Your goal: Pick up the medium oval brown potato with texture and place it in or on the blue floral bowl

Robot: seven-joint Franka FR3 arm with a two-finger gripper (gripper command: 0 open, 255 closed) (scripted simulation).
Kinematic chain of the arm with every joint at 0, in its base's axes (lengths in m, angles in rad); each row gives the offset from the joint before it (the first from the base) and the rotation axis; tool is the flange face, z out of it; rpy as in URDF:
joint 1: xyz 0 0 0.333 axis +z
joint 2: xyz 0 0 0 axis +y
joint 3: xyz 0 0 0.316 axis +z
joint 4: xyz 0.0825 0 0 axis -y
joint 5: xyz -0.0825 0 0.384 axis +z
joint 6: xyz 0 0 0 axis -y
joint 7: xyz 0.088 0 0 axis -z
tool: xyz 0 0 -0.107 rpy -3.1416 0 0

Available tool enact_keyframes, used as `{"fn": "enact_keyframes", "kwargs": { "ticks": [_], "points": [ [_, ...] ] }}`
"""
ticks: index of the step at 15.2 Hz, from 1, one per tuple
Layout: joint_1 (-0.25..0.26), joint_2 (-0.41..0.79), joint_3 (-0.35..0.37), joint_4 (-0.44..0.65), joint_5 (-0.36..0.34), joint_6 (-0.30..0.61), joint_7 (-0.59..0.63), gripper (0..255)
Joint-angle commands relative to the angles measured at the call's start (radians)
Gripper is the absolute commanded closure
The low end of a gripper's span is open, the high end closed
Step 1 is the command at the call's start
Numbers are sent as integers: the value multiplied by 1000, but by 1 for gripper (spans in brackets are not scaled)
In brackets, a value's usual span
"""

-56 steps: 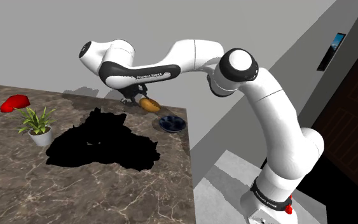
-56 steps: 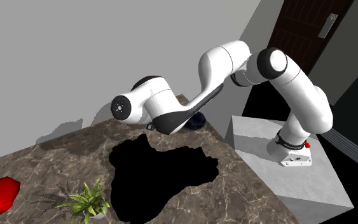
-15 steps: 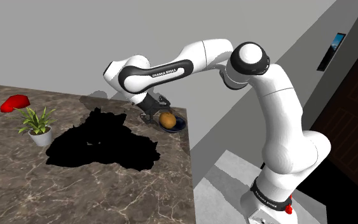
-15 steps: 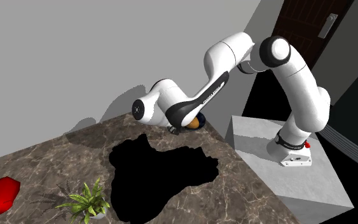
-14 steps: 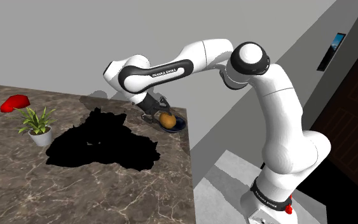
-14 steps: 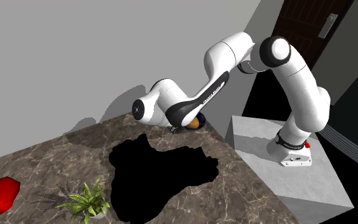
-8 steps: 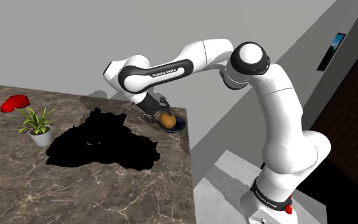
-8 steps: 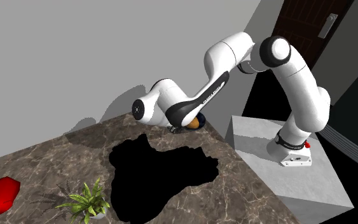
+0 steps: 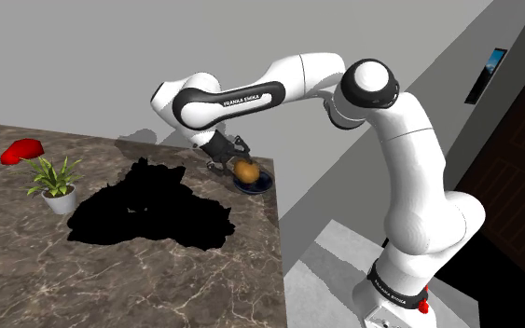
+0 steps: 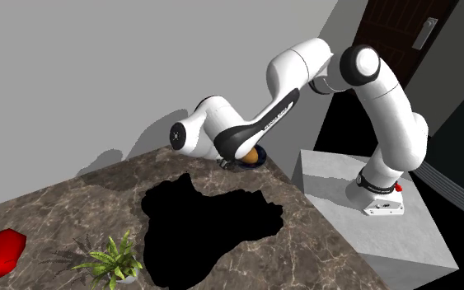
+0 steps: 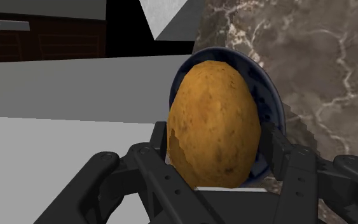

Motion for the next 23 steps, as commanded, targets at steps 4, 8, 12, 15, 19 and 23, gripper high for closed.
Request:
{"fn": "enact_keyframes", "kwargs": {
  "ticks": [4, 8, 12, 15, 19, 23],
  "points": [
    [3, -28, 13, 32, 11, -41, -26, 255],
    [8, -48, 21, 62, 17, -76, -48, 255],
    [17, -65, 26, 95, 20, -109, -69, 255],
    [-106, -152, 78, -12, 52, -83, -101, 255],
    [-113, -134, 72, -47, 48, -47, -77, 255],
    [-116, -114, 62, -78, 40, -13, -53, 255]
  ]
}}
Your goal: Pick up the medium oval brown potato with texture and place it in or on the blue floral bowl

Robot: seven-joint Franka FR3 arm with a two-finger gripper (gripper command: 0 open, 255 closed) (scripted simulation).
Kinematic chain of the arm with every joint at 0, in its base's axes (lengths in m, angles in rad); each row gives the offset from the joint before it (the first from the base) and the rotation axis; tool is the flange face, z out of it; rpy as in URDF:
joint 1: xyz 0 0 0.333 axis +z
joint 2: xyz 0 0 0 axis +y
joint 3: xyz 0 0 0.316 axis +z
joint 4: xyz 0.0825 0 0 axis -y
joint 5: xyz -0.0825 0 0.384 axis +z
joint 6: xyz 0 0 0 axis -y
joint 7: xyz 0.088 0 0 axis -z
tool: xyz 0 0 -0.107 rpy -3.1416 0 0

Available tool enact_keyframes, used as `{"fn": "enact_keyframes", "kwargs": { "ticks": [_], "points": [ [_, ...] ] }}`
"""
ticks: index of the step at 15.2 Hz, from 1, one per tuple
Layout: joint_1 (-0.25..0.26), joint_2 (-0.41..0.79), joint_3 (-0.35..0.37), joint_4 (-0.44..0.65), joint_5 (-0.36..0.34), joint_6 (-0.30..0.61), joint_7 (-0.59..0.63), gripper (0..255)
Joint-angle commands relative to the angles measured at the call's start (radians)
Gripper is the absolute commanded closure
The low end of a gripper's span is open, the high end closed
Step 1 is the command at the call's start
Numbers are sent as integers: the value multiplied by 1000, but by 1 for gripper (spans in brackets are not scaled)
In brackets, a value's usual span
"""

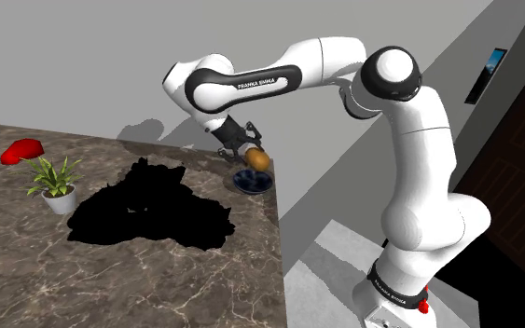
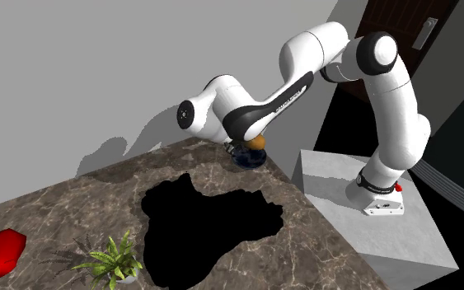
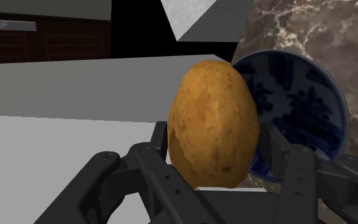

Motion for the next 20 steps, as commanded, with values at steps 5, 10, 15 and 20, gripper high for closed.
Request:
{"fn": "enact_keyframes", "kwargs": {
  "ticks": [5, 10, 15, 20],
  "points": [
    [1, 35, -19, -36, -17, 48, 30, 255],
    [3, 58, -32, -57, -28, 77, 50, 255],
    [3, 58, -32, -56, -28, 77, 50, 255],
    [3, 58, -32, -56, -28, 77, 50, 0]
  ]
}}
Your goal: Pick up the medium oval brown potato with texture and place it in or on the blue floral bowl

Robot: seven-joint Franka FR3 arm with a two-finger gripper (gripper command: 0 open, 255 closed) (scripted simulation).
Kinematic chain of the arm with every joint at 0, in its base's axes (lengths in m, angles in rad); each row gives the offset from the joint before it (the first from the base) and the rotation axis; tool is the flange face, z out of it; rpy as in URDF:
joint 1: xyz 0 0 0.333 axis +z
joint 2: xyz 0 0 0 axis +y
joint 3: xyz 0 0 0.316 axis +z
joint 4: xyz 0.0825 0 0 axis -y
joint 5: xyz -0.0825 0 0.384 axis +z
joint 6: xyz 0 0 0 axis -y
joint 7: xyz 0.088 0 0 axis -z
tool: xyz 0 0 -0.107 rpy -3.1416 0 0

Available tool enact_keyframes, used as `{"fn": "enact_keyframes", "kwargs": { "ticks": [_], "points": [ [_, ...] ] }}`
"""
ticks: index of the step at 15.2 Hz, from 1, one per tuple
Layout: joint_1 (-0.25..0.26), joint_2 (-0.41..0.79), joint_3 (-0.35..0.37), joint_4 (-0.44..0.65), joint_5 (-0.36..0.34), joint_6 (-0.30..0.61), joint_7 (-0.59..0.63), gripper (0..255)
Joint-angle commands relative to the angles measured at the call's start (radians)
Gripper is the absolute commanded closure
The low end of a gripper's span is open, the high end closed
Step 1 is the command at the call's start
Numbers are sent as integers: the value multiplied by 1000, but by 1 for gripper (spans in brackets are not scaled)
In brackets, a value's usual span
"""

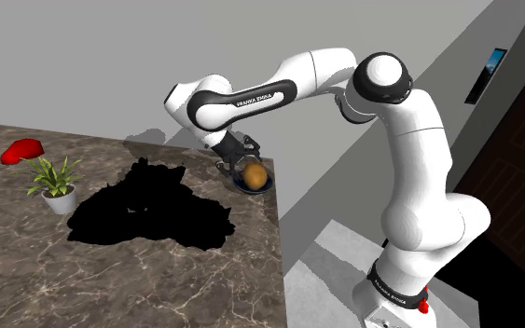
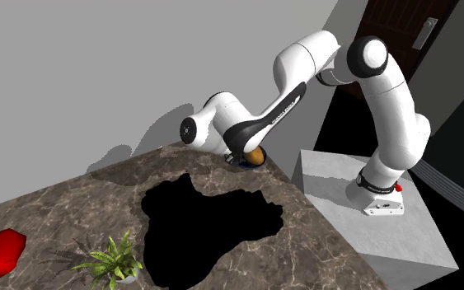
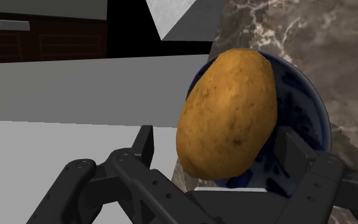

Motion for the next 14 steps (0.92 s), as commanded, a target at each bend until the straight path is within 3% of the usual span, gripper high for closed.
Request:
{"fn": "enact_keyframes", "kwargs": {
  "ticks": [1, 2, 6, 14],
  "points": [
    [0, 0, 0, 0, 0, 0, 0, 0],
    [0, 0, 0, 0, 0, 0, 0, 0],
    [138, 41, -32, 197, -11, -114, -31, 0],
    [138, 41, -31, 197, -11, -114, -31, 0]
  ]
}}
